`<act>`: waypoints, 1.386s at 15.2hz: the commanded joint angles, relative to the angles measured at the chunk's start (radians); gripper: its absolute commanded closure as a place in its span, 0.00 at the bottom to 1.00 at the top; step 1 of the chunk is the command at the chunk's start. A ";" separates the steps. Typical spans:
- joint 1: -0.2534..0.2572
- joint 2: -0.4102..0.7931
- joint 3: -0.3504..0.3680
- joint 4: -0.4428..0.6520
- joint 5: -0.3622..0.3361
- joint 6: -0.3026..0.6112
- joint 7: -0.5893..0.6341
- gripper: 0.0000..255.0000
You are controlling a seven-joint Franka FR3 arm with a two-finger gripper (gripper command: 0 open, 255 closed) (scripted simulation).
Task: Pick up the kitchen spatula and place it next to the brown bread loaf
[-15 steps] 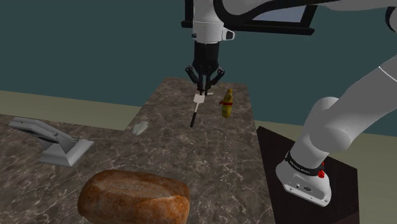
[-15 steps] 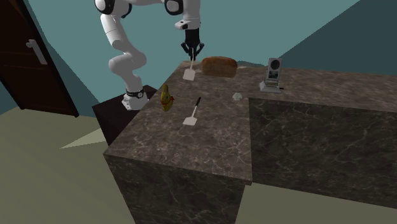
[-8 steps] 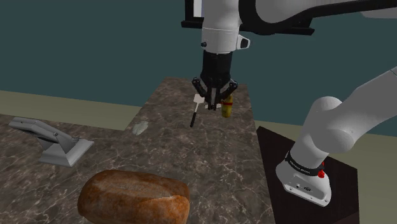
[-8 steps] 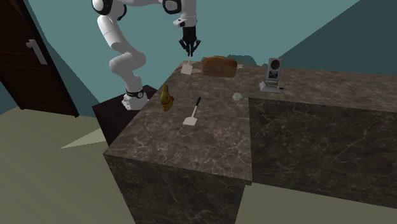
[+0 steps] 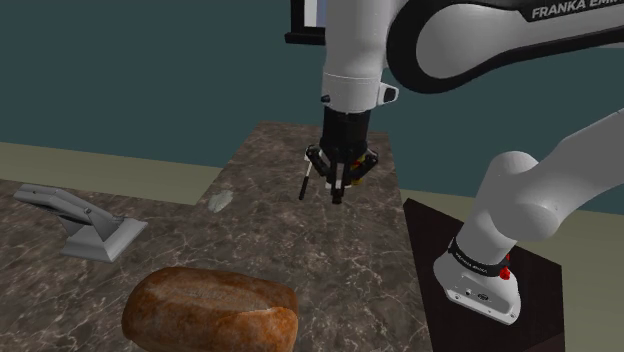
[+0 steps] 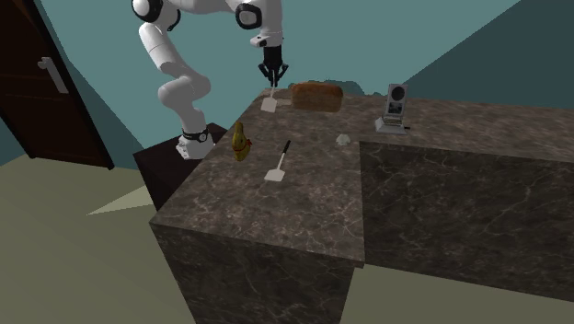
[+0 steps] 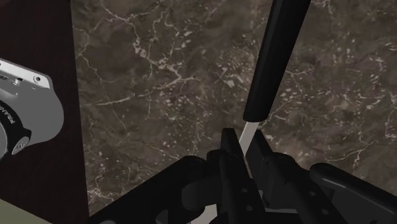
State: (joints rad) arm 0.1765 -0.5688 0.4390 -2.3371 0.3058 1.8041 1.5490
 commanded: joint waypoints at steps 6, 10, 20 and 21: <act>0.005 0.013 0.022 -0.082 0.015 0.096 -0.006 1.00; 0.007 0.025 0.035 -0.126 0.023 0.153 -0.010 1.00; 0.009 0.079 0.071 -0.223 0.042 0.302 -0.017 1.00; 0.009 0.086 0.075 -0.232 0.044 0.318 -0.017 1.00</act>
State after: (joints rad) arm 0.1850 -0.4884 0.5101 -2.5583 0.3471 2.1054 1.5320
